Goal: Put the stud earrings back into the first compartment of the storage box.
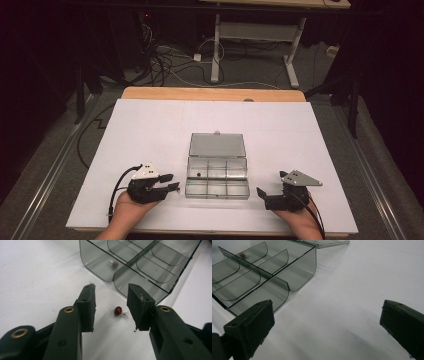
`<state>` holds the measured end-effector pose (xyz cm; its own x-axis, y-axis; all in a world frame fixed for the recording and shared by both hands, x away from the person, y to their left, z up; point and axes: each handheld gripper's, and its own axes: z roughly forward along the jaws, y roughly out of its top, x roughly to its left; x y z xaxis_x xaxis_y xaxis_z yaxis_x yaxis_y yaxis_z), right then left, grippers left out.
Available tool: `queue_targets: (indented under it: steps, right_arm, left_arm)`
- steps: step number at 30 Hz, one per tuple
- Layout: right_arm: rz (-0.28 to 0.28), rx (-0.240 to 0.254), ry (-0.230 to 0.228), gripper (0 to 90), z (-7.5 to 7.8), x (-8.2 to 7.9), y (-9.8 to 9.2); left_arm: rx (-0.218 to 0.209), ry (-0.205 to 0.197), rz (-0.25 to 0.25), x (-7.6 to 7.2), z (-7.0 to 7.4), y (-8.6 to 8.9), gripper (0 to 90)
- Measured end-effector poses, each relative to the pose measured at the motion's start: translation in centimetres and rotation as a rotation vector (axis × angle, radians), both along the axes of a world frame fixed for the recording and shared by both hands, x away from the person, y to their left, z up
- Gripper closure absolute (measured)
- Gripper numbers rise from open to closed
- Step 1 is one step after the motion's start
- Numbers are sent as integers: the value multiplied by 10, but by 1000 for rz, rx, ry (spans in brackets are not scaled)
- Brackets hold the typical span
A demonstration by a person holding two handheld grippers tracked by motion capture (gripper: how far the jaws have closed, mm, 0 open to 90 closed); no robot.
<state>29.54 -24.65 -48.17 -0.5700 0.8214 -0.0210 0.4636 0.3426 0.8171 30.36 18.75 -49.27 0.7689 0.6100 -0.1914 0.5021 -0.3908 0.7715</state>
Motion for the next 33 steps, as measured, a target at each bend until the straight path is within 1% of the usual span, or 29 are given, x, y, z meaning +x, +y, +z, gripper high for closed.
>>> queue_targets:
  steps: [5, 11, 14, 19, 23, 25, 33]
  right_arm:
    - [0, -1, 1, 2, 0, 0, 0]
    - [3, -4, 1, 2, 0, 0, 0]
    - [4, -6, 3, 2, 0, 0, 0]
    - [3, -5, 2, 2, 0, 0, 0]
    - [3, -6, 2, 2, 0, 0, 0]
    - [3, -4, 1, 2, 0, 0, 0]
    - [3, 1, 1, 2, 0, 0, 0]
  left_arm:
    - [14, -2, -8, -1, -2, -6, 602]
    - [30, 21, -23, 0, -8, -11, 625]
    - [39, 23, -25, 0, -9, -11, 642]
    - [51, 32, -24, -1, -11, -13, 646]
    - [78, 23, -21, -2, -13, -13, 691]
    - [79, 28, -17, -3, -13, -12, 698]
    - [88, 19, -7, -5, -13, -10, 753]
